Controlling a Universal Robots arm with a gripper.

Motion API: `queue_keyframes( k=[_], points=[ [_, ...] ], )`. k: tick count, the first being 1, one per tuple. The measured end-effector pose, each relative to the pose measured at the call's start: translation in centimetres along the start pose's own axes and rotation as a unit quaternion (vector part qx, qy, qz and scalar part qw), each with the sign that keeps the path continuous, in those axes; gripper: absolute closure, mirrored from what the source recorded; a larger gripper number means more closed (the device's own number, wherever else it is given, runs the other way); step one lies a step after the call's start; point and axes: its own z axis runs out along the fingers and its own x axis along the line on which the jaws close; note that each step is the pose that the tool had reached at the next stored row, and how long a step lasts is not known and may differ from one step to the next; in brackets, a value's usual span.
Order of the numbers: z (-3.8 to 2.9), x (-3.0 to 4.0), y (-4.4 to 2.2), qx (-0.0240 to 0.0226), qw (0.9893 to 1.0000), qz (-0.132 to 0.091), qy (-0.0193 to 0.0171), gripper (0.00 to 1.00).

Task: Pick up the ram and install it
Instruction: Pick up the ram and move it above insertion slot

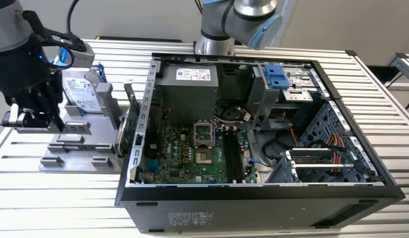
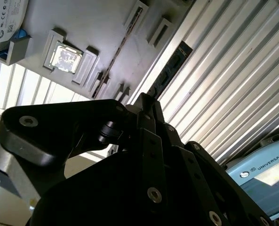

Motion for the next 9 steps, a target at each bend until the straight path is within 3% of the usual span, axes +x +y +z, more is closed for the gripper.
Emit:
queue_keyframes(
  k=[9],
  points=[
    [-0.84,0.01,0.03,0.0,1.0,0.0,0.0,1.0]
  ],
)
